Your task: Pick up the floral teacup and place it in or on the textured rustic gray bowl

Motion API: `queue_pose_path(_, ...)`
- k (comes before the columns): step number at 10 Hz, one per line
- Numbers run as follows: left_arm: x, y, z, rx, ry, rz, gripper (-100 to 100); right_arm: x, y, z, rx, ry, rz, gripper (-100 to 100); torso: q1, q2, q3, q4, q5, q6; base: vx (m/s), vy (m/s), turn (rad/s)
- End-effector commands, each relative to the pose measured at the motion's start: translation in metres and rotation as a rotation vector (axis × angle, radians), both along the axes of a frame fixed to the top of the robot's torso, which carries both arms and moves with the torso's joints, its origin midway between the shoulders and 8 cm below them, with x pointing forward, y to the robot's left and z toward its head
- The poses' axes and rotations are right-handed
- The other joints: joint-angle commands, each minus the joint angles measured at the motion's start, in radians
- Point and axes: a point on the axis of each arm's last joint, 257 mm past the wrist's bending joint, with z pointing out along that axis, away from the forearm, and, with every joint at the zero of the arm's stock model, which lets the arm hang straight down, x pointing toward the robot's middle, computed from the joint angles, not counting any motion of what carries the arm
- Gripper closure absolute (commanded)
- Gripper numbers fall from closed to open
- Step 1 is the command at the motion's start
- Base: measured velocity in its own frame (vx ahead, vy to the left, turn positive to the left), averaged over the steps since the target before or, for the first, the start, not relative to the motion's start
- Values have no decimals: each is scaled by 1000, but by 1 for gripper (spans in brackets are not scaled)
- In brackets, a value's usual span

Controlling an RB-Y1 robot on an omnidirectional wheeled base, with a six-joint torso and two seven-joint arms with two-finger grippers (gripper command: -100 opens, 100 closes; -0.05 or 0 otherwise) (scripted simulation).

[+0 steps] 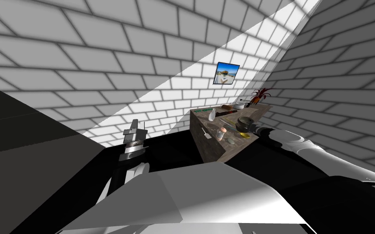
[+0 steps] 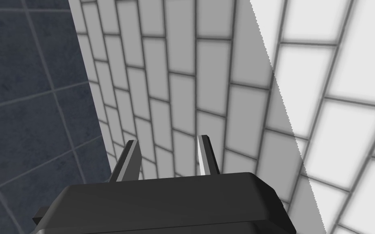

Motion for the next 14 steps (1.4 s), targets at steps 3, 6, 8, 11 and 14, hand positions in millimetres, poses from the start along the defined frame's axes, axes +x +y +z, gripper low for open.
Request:
queue_pose_path(3,0,0,0,0,0,0,0,-8,-4,-6,-84,37,0,100,3,-2,-1,-1,0,0,104,-190,-25)
queue_pose_path(6,0,0,0,0,0,0,0,-10,-5,-9,-104,50,2,100,3,-2,-2,-1,1,0,82,-147,-14)
queue_pose_path(8,0,0,0,0,0,0,0,-10,-6,-8,-109,50,0,-100,14,3,1,0,3,-1,6,-12,2)
queue_pose_path(11,0,0,0,0,0,0,0,-10,-6,-8,-109,50,0,-100,17,4,2,0,3,-1,0,0,0)
queue_pose_path(14,0,0,0,0,0,0,0,-9,-9,6,-89,57,10,-100,16,4,2,0,3,0,22,-11,-32)
